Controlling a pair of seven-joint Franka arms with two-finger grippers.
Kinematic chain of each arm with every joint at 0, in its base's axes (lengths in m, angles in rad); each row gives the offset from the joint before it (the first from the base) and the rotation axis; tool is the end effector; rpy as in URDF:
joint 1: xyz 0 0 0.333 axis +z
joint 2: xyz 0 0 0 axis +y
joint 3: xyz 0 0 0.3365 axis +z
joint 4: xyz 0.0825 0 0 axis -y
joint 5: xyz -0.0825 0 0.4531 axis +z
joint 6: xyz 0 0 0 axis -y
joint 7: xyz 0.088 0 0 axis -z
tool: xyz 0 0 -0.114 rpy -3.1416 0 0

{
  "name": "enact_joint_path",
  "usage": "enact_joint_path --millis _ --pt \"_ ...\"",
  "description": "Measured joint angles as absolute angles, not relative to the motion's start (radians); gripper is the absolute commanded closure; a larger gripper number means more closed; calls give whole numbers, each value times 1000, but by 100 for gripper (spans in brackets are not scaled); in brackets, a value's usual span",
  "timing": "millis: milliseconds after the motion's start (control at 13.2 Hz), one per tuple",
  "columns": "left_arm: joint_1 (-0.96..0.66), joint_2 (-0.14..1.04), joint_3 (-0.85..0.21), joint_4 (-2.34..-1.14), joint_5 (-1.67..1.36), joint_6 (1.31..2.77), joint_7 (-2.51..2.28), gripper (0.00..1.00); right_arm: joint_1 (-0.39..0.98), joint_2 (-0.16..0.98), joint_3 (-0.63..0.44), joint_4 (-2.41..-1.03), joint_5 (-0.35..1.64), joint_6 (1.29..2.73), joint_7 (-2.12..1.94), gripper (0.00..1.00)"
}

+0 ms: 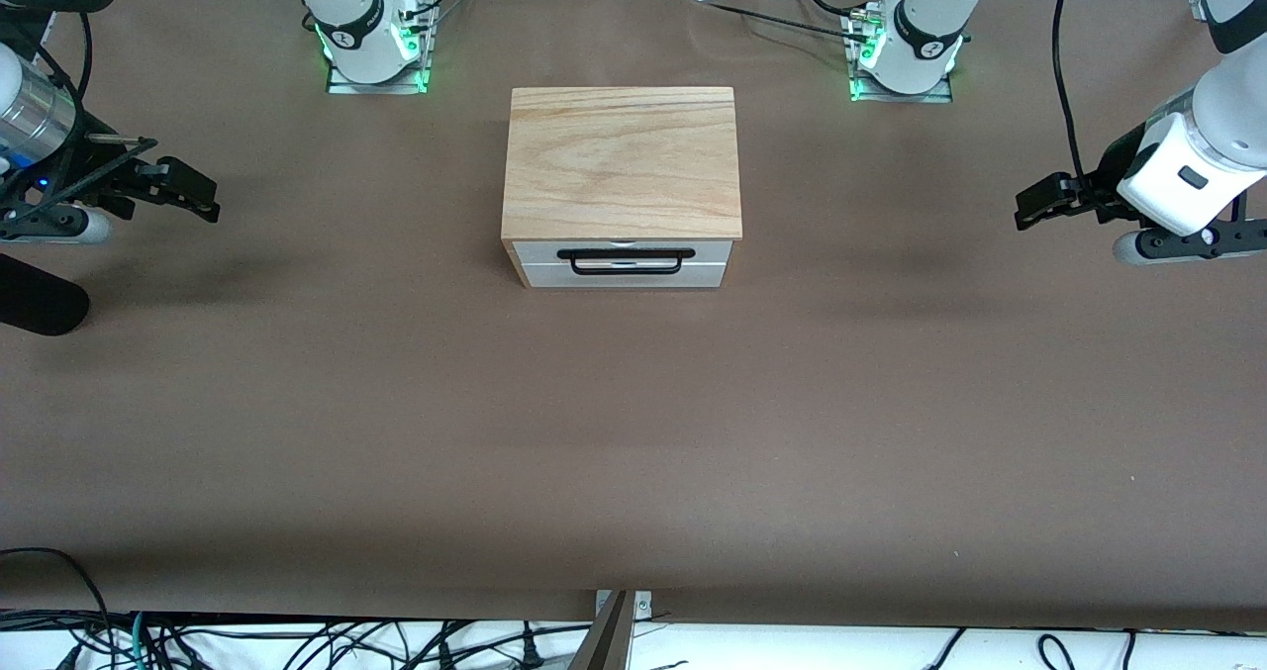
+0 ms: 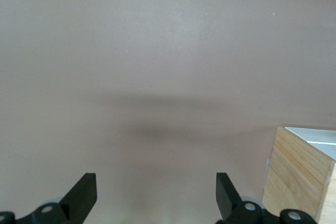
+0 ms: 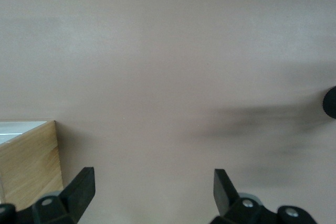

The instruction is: Pull top drawer with both arms simultaneously

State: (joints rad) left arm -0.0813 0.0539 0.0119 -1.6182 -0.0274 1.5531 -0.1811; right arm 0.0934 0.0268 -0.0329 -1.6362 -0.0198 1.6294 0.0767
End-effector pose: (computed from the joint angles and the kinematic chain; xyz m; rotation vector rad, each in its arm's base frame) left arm 0.6317 -0.0473 0.5772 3.1192 0.1762 -0.1899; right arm 0.6333 0.0364 0.5907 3.1182 -0.0229 -0.0500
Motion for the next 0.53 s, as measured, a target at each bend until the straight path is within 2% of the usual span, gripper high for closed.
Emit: enact_joint_path --millis 302,528 --pt "-81 58 12 -1632 -63 1556 -181 0 93 27 -33 -1636 -20 1629 77 0" --pt "-81 68 12 -1676 -63 1622 -181 0 93 27 -33 -1636 -20 1629 77 0"
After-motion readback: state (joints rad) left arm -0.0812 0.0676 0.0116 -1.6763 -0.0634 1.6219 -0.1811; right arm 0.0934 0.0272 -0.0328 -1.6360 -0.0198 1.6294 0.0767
